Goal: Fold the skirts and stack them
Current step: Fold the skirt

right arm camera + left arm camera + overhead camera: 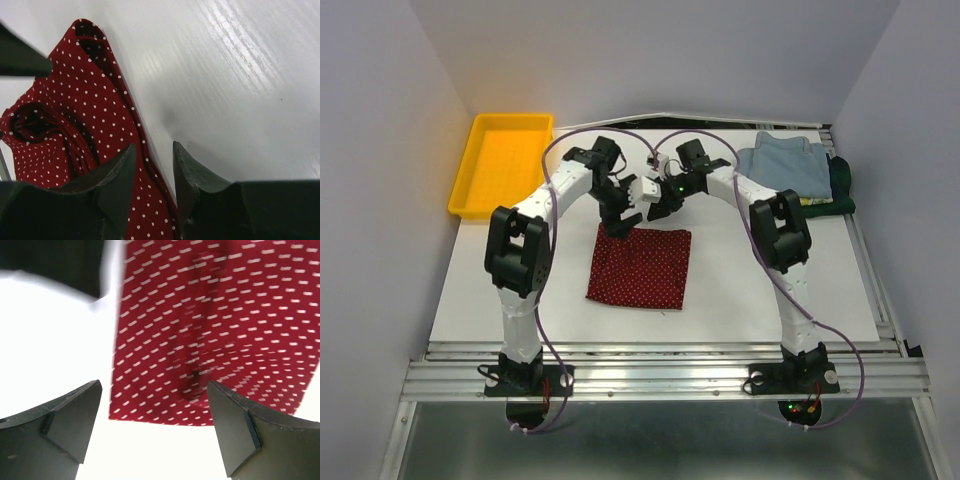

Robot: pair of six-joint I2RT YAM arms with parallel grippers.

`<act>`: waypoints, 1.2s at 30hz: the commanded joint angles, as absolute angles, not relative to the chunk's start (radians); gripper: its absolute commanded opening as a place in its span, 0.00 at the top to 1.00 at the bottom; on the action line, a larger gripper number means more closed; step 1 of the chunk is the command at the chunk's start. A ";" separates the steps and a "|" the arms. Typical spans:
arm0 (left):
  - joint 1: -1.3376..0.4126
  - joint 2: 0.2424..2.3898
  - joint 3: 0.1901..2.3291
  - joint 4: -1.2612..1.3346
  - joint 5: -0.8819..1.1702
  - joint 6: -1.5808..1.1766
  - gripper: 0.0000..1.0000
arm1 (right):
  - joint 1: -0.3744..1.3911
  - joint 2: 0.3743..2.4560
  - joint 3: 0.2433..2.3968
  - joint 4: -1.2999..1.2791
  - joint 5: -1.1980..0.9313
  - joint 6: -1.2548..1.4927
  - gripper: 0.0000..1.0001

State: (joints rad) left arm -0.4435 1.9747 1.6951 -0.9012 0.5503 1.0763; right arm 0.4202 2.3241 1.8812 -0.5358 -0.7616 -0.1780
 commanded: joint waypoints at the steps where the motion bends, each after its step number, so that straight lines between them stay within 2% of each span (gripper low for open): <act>1: -0.373 2.013 1.753 -0.976 0.669 1.000 0.01 | 0.426 2.347 1.864 -0.552 -0.801 -0.212 0.59; 13: -0.308 1.979 1.667 -0.931 0.874 0.891 0.02 | 0.426 2.313 1.864 -0.568 -0.772 -0.213 0.59; 19: -0.318 1.971 1.603 -0.819 0.819 0.762 0.01 | 0.426 2.333 1.876 -0.598 -0.765 -0.227 0.59; 27: -0.316 1.985 1.506 -0.664 0.646 0.672 0.02 | 0.426 2.347 1.875 -0.604 -0.769 -0.242 0.59; 29: -0.316 1.990 1.502 -0.652 0.638 0.669 0.05 | 0.426 2.352 1.875 -0.607 -0.772 -0.245 0.60; 36: -0.316 1.977 1.513 -0.690 0.713 0.710 0.36 | 0.426 2.361 1.867 -0.620 -0.773 -0.258 0.61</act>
State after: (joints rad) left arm -0.3183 2.0327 1.5112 -0.6815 0.6697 0.6876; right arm 0.4202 2.3497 1.8614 -0.6006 -0.7673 -0.2325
